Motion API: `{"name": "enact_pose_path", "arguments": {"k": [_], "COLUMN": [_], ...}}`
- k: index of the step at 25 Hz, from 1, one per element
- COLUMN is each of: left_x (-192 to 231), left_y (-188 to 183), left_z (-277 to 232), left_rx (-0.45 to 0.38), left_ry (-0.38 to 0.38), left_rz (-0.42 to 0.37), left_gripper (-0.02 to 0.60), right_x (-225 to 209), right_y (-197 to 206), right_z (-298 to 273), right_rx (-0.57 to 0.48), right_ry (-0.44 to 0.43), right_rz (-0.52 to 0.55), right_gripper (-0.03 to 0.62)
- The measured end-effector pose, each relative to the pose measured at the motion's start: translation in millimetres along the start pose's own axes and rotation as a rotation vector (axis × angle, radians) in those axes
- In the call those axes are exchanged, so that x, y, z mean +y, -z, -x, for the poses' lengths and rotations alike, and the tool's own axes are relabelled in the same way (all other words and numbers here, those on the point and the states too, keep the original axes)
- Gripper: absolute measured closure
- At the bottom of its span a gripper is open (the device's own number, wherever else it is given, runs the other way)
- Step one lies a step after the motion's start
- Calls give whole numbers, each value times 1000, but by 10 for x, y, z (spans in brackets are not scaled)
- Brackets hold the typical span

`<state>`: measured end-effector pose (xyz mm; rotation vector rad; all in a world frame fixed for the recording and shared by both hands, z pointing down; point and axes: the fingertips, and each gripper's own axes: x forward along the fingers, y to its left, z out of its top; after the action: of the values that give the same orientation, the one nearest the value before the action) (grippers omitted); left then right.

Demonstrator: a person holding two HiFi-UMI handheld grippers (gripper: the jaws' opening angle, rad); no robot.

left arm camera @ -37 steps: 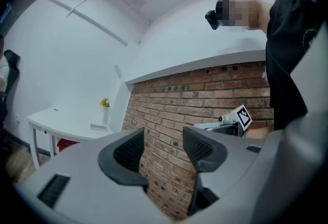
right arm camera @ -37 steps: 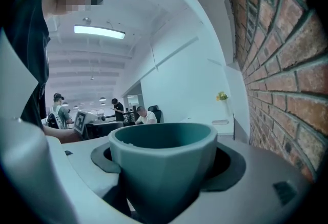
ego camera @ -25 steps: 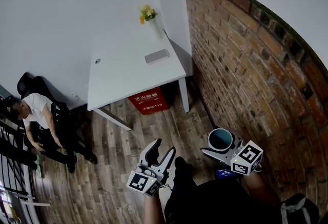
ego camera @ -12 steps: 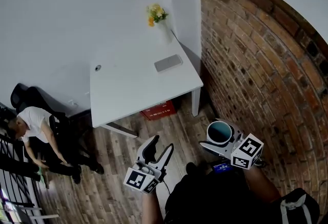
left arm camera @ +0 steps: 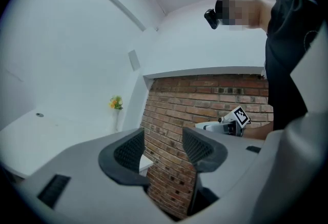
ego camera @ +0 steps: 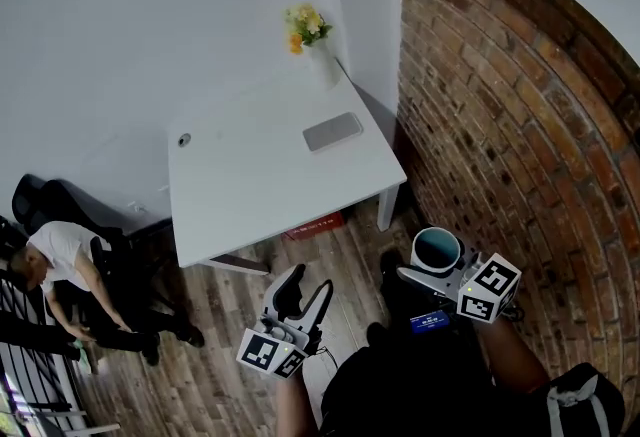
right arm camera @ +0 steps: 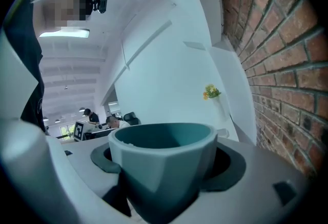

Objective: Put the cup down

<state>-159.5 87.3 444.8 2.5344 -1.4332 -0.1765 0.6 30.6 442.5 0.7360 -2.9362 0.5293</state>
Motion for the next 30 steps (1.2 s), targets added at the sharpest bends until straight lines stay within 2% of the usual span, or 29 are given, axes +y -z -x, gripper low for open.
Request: {"name": "enact_pose_path", "arguments": {"k": [6,13,18,23,30], "left_x": [413,957,1259,1332,1556], "left_y": [-35,-497,-539,-564,-484], "left_z": [-446,-1234,-1732,-2188,-2242], "left_rx": [12,1,4,6,39], "left_ry": [-59,-72,-77,-41,-20], "left_rz": [-8,-93,-73,-71,-22], "left_gripper": [342,342,342,342,341], "right_x": [-496,-1120,-1497,-1788,-1872], "right_y": [-151,-734,-919,-1033,-1053], "right_z": [-565,-1213,-1480,-1691,-1943], "right_rx": [-3,-43,-38,-31,-25], "right_ry": [-90,-161,-185,-200,-172], "right_rz": [-21,8,2,3,-8], "right_gripper": [198,198,198,198,198]}}
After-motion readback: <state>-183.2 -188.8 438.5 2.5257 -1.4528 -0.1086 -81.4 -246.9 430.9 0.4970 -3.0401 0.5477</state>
